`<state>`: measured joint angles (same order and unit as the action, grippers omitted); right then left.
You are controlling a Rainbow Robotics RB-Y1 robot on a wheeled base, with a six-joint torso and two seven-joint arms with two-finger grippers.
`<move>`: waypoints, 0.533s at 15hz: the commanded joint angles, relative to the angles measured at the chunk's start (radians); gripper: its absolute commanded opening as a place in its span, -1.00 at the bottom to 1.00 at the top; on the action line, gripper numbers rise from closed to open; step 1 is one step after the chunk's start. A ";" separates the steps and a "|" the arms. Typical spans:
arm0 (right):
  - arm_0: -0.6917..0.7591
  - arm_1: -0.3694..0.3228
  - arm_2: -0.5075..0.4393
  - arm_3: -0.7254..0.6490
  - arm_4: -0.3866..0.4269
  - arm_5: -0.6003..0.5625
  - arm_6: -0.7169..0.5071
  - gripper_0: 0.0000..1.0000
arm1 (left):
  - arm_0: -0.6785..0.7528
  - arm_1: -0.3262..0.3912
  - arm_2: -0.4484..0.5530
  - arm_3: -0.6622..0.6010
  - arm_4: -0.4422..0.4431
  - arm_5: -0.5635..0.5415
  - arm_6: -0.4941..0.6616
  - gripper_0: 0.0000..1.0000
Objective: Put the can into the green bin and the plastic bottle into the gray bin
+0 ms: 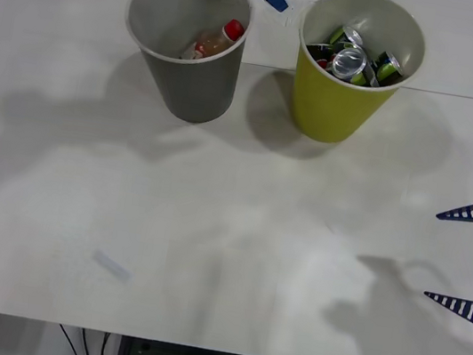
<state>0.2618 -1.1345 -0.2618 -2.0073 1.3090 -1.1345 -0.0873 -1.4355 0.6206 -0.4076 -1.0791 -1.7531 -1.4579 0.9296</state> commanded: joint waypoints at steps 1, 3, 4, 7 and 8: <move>0.000 0.000 0.000 0.000 0.000 0.000 0.000 1.00 | 0.109 0.102 0.038 -0.125 0.032 -0.036 -0.081 1.00; 0.000 0.000 0.000 0.000 0.000 0.000 0.000 1.00 | 0.208 0.169 0.095 -0.225 0.047 -0.058 -0.136 1.00; 0.000 0.000 0.000 0.000 0.000 0.000 0.000 1.00 | 0.254 0.202 0.118 -0.269 0.060 -0.058 -0.147 1.00; 0.000 0.000 0.000 0.000 0.000 0.000 0.000 1.00 | 0.426 0.294 0.201 -0.420 0.099 -0.058 -0.186 1.00; 0.000 0.000 0.000 0.000 0.000 0.000 0.000 1.00 | 0.478 0.311 0.231 -0.455 0.101 -0.056 -0.227 1.00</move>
<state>0.2618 -1.1345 -0.2618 -2.0073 1.3090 -1.1345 -0.0873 -0.9954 0.9181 -0.1986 -1.5074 -1.6539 -1.5155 0.7313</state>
